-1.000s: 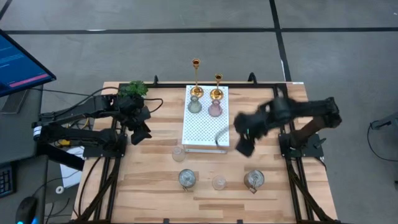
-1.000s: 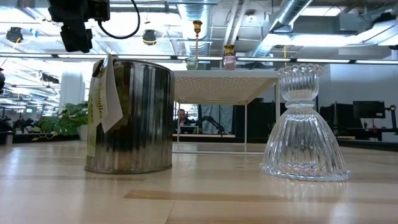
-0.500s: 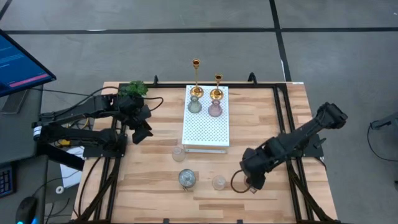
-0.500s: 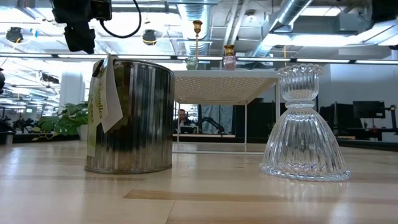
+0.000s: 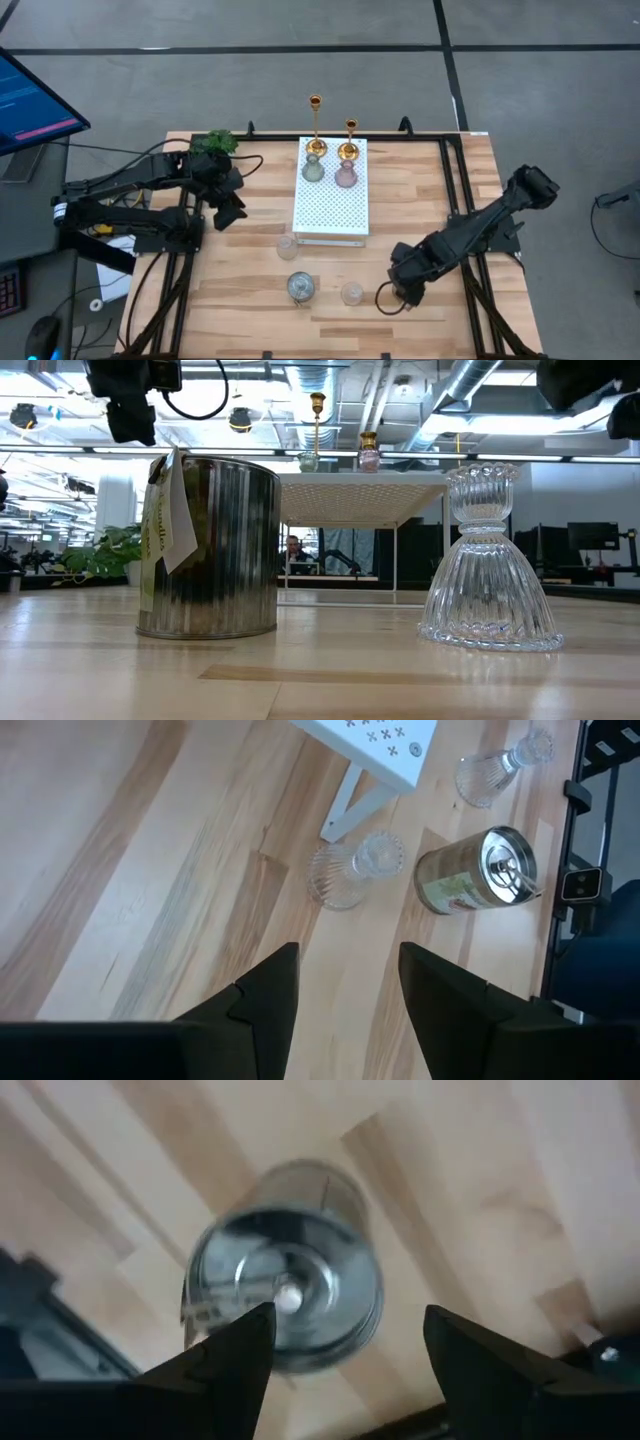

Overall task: Pick & Place candle stick holders
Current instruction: Put the right silver scented candle on the shelf

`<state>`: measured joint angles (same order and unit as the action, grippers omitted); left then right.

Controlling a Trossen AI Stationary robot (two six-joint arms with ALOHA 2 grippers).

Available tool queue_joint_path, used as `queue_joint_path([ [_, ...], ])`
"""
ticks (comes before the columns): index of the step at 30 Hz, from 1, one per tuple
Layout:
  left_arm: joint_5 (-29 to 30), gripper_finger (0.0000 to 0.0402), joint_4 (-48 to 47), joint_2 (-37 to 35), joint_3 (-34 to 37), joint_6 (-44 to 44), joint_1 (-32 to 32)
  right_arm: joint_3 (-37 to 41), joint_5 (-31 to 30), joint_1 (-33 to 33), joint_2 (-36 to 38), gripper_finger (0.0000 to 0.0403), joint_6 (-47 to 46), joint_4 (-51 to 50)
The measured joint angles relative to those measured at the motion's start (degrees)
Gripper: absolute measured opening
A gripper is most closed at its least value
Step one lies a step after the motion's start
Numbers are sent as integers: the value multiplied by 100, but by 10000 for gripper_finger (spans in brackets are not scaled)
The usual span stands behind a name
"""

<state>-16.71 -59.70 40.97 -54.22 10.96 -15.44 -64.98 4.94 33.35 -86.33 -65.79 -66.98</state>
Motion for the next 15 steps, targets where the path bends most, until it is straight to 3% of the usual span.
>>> queue_joint_path([
  [6, 13, 172, 25, 0, 0, 2, 2, -9, -345, -81, 457, 245, -360, -371],
  [10, 31, 172, 67, 0, 0, 2, 0, 22, -217, -188, 504, 244, -53, -395],
  [15, 42, 172, 91, 0, 0, 2, 0, 606, 192, -320, 501, 244, 316, 327],
])
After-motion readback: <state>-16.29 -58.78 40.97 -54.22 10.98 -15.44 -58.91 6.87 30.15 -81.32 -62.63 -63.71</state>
